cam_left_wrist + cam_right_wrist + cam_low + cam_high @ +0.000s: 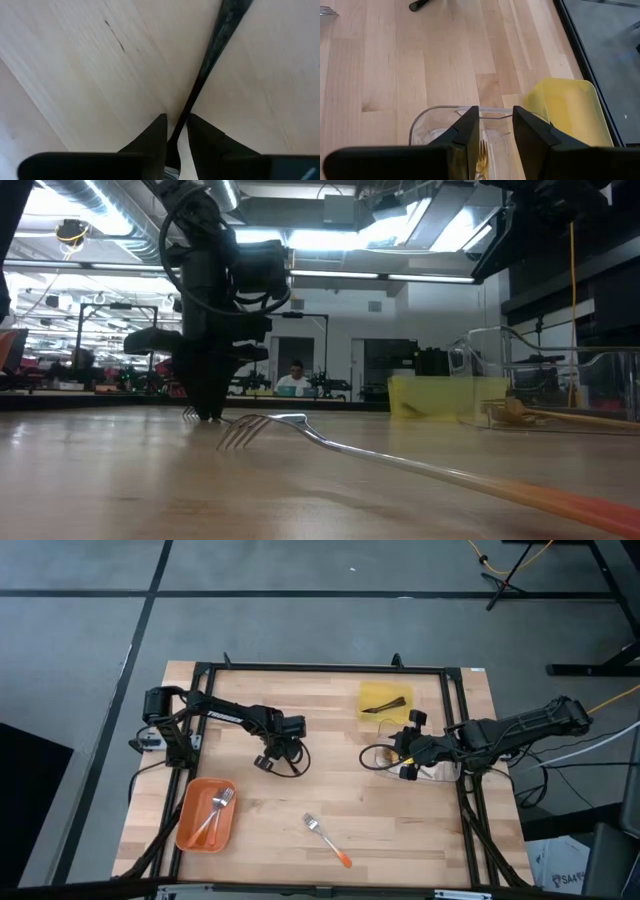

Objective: Sort silverware by color (type)
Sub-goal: Put the black fork into the yellow bin

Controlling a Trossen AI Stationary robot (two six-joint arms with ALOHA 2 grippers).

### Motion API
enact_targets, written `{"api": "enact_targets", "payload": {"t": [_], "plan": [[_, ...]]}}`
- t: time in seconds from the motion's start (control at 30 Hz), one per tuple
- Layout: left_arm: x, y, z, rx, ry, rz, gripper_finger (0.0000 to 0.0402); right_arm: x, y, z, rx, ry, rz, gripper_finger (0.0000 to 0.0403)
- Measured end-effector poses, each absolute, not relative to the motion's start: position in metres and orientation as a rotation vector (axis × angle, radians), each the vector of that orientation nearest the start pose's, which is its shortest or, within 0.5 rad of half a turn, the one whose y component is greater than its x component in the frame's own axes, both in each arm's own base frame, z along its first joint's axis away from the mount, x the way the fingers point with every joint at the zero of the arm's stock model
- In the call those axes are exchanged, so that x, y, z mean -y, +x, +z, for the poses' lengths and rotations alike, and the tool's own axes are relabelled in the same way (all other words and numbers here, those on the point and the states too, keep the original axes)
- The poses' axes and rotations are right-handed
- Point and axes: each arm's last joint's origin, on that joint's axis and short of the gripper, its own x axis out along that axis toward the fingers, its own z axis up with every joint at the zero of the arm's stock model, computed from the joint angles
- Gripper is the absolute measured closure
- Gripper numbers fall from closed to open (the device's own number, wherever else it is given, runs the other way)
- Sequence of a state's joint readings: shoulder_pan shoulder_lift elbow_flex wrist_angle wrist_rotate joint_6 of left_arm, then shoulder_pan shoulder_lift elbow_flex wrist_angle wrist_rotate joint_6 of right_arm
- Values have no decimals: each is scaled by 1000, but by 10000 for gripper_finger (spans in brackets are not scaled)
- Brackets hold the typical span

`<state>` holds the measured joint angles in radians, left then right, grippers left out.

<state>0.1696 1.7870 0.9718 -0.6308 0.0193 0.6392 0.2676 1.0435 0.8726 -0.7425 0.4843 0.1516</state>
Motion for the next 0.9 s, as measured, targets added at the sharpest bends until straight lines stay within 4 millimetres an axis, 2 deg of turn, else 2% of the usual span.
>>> {"api": "enact_targets", "payload": {"t": [0.3,0.53,0.63,0.9], "plan": [[-50,297,128,-1404,388,-330,391,-39,193,275,-830,-194,-264,295],[-52,304,133,-1401,334,-269,396,-38,190,277,-821,-190,-262,295],[-53,312,139,-1369,301,-221,398,-36,183,282,-812,-189,-260,295],[-59,345,166,-1115,281,-97,400,-31,164,292,-775,-178,-260,295]]}}
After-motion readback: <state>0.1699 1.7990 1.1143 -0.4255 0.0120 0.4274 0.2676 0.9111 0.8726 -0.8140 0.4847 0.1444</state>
